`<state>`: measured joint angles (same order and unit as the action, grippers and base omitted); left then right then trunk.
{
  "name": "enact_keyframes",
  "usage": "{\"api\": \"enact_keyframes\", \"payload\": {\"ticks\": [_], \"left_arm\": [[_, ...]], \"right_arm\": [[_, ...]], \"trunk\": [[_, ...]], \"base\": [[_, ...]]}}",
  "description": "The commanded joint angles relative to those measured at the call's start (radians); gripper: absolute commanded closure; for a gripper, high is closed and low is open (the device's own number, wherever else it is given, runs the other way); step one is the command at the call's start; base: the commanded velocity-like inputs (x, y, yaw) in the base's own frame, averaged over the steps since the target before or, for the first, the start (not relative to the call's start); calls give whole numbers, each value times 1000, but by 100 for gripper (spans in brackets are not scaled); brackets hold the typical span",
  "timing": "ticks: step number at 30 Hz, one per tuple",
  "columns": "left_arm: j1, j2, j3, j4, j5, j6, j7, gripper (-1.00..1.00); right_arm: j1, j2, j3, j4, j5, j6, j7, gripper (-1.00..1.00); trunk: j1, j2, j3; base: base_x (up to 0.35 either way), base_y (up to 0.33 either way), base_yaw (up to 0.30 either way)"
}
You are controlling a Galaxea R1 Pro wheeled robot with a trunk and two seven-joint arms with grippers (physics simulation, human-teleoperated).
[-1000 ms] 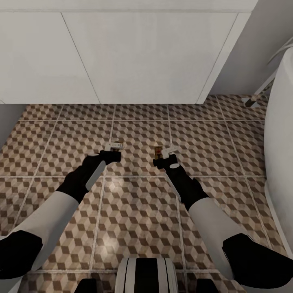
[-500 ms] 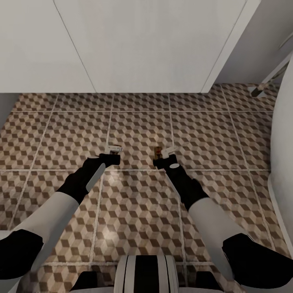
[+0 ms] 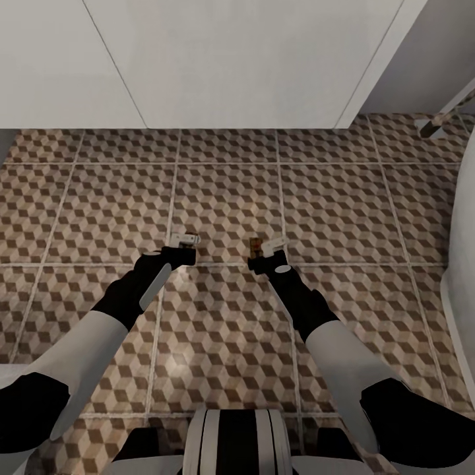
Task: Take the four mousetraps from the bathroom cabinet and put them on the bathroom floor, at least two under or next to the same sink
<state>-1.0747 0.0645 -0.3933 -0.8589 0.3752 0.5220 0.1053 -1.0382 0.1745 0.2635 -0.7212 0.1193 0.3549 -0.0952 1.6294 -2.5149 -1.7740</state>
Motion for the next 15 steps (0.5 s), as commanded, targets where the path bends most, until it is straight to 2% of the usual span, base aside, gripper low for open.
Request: {"api": "enact_keyframes", "payload": {"ticks": [1, 10, 12, 15], "left_arm": [[-1, 1, -5, -2, 7, 4, 11, 100], [-1, -2, -9, 0, 5, 3, 31, 100], [-1, -9, -14, 1, -2, 2, 82, 100], [-1, -34, -14, -1, -19, 1, 259, 100]], "right_arm": [[0, 0, 2, -1, 7, 7, 0, 100], [0, 0, 10, -9, 14, 5, 2, 100], [0, 0, 38, -13, 26, 4, 2, 100], [-1, 0, 79, -14, 37, 4, 0, 100]], "trunk": [[0, 0, -2], [0, 0, -12], [0, 0, -12], [0, 0, -12]], "base": [[0, 0, 0], [0, 0, 0], [0, 0, 0], [0, 0, 0]]}}
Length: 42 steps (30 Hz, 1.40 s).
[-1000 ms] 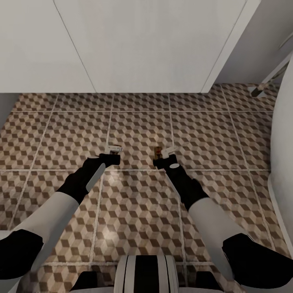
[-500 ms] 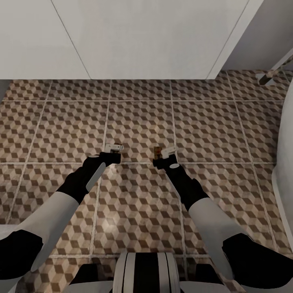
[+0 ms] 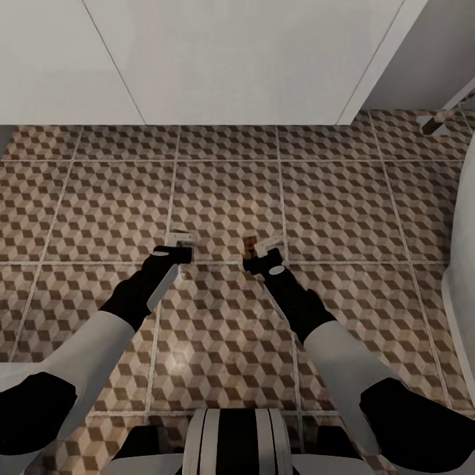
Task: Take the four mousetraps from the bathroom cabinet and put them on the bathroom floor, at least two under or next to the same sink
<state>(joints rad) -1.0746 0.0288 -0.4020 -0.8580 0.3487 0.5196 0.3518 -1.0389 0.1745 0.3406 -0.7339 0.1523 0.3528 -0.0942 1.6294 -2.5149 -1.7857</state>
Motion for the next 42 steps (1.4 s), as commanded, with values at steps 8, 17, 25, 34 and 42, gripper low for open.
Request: {"api": "enact_keyframes", "payload": {"ticks": [8, 17, 25, 34, 42], "left_arm": [[-1, -13, -1, 26, 1, -82, 163, 100], [-8, -28, 2, 136, 0, -95, 87, 100], [-15, -44, 3, 132, -3, -81, 80, 100], [-16, -39, -6, 2, -6, -85, 66, 100], [-16, -27, -8, -106, -11, -80, 68, 100]], "right_arm": [[-7, 0, 19, -2, 11, 8, -8, 100], [-104, 0, 19, 41, 49, 23, -7, 100], [-281, 0, 16, 233, 52, 31, -7, 100], [-298, 0, 19, 264, 49, -55, 2, 100], [-299, 0, 20, 253, 49, -73, -5, 100]], "trunk": [[0, 0, -1], [0, 0, -1], [0, 0, -1], [0, 0, -1], [1, -1, -12]], "base": [[0, 0, 0], [0, 0, 0], [0, 0, 0], [0, 0, 0], [0, 0, 0]]}}
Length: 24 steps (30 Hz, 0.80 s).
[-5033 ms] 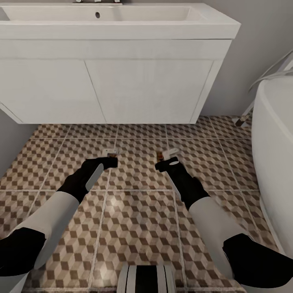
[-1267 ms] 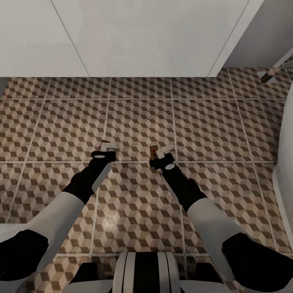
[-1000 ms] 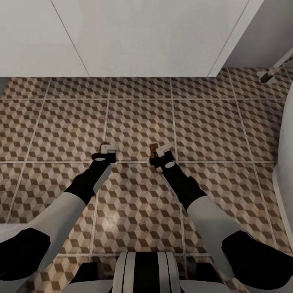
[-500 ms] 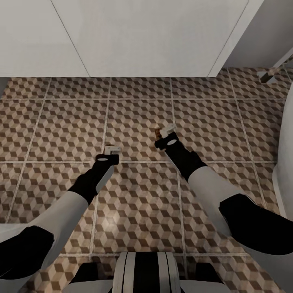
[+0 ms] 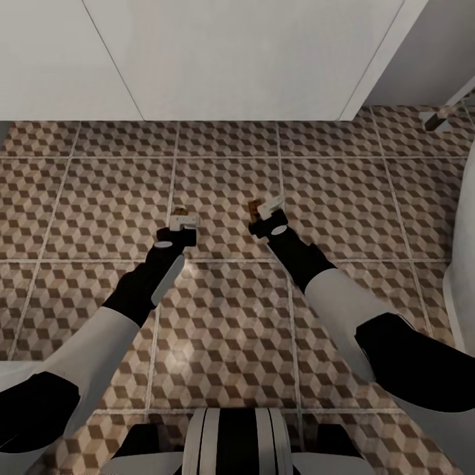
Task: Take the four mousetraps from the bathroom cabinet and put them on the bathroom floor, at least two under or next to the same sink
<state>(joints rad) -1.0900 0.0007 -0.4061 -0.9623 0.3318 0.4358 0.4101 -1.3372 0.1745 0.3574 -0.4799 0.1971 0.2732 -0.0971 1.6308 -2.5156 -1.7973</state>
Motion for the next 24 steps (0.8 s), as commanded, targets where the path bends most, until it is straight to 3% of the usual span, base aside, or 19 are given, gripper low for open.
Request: {"api": "enact_keyframes", "payload": {"ticks": [1, 9, 24], "left_arm": [[-1, 2, -3, -7, 6, 4, 10, 100], [-1, 4, -3, -17, 6, 4, 10, 100], [-1, 4, -3, -59, 6, 6, 10, 100]], "right_arm": [[0, 0, 3, -2, 4, 7, -2, 100], [0, 0, 2, -3, 5, 7, -4, 100], [0, 0, 3, -1, 3, 9, -4, 100]], "trunk": [[0, 0, -4], [4, -2, -35], [6, -3, -35]], "base": [[0, 0, 0], [0, 0, 0], [0, 0, 0]]}}
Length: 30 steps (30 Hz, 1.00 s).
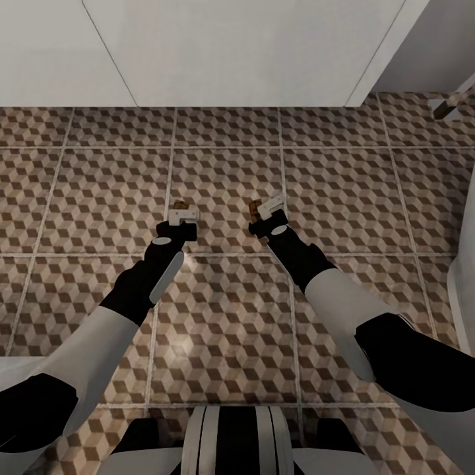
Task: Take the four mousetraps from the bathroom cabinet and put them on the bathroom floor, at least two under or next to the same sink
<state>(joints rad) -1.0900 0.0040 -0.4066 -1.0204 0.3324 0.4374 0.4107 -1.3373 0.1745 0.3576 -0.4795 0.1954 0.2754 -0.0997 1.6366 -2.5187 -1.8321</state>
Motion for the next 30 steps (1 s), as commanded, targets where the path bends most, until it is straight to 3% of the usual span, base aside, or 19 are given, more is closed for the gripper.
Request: {"api": "enact_keyframes", "payload": {"ticks": [1, 22, 30], "left_arm": [[-1, 1, -3, -2, 5, 4, 10, 100], [5, 1, -4, -6, -26, 4, 10, 100], [7, 1, -5, -6, -67, 4, 10, 100]], "right_arm": [[0, 0, 3, -1, 4, 7, -2, 100], [1, 0, 3, 9, 4, 6, 0, 100], [1, 0, 3, 11, 4, 5, 1, 100]], "trunk": [[0, 0, 0], [6, -3, 0], [6, -3, 0]], "base": [[0, 0, 0], [0, 0, 0], [104, 0, 0]]}}
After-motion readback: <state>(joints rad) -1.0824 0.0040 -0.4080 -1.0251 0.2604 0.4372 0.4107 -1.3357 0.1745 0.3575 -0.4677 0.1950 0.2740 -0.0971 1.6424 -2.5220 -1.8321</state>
